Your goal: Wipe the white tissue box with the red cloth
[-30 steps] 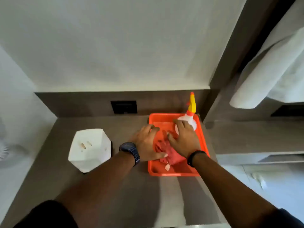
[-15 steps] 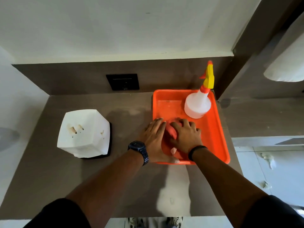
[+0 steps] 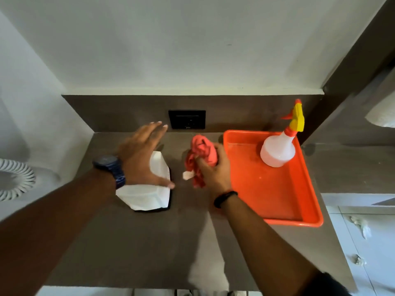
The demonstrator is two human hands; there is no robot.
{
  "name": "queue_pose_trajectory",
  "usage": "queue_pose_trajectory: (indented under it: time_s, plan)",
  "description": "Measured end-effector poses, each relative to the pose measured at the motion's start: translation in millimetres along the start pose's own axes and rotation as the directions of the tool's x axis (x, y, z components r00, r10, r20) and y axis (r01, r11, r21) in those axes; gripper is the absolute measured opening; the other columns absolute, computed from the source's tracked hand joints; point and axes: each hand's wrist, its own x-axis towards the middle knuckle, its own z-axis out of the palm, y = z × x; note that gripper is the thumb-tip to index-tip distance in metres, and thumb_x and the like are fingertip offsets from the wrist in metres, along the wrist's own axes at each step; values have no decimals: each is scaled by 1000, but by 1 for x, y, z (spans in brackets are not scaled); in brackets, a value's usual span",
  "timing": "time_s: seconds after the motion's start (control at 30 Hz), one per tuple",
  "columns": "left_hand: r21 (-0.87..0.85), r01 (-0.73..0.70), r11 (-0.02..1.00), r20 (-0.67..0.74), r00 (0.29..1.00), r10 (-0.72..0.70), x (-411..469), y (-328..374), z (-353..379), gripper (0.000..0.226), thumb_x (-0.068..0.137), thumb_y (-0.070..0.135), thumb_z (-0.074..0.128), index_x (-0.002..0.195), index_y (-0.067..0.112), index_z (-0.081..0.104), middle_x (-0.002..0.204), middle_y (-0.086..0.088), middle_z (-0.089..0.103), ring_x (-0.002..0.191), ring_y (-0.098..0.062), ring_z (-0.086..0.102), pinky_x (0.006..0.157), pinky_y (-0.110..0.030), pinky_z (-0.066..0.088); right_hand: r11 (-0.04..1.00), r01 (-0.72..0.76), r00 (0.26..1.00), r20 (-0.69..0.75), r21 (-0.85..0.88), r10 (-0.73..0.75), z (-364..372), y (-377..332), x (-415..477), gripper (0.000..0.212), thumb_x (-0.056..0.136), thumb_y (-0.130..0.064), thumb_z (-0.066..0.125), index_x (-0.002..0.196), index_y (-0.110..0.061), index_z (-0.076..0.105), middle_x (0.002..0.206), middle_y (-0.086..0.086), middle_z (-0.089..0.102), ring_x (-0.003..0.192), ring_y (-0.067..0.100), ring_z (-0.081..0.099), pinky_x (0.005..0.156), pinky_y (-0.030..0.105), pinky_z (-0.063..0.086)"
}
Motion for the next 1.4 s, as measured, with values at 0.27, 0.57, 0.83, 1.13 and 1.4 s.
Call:
queue_pose_trajectory:
  time_s: [0.27, 0.57, 0.83, 1.13, 1.4]
  plan:
    - [43, 94, 995, 312, 945, -103, -34, -45, 25, 154, 33, 79, 74, 148, 18, -7, 158, -5, 10, 142, -24, 15, 114, -34, 18, 948, -294, 948, 162, 126, 272, 76, 54, -31, 26, 85, -10, 55, 104, -25, 65, 102, 1, 69, 90, 11, 66, 79, 24, 55]
    - [-11, 79, 997, 232, 970, -74, -32, -49, 33, 141, 35, 75, 74, 147, 20, 8, 153, -2, 24, 139, -24, 25, 114, -38, 24, 980, -124, 988, -70, 154, 136, 111, 42, -27, 35, 84, -59, 58, 102, -32, 70, 108, 4, 73, 106, 22, 67, 96, 51, 54]
    - [12, 80, 997, 230, 970, -81, -34, -45, 30, 143, 38, 73, 76, 147, 17, 2, 155, -4, 20, 140, -25, 22, 115, -37, 22, 936, -311, 931, -145, 162, 335, 114, 62, -47, 50, 74, -72, 54, 107, -37, 69, 110, -6, 74, 107, 18, 68, 97, 51, 54]
    - [14, 70, 997, 237, 969, -71, -33, -46, 29, 140, 41, 73, 76, 147, 18, 3, 155, -4, 21, 139, -25, 23, 114, -38, 22, 964, -239, 966, -73, 119, 248, 117, 50, -1, 29, 87, -54, 61, 101, -30, 69, 113, 4, 74, 108, 21, 67, 101, 51, 52]
    - [10, 72, 997, 249, 966, -72, -31, -49, 32, 141, 38, 73, 74, 147, 19, 3, 154, -3, 21, 139, -25, 24, 115, -40, 22, 979, -190, 972, -123, 77, 198, 117, 42, -25, 43, 82, -60, 55, 102, -25, 71, 100, 0, 75, 98, 19, 69, 91, 47, 57]
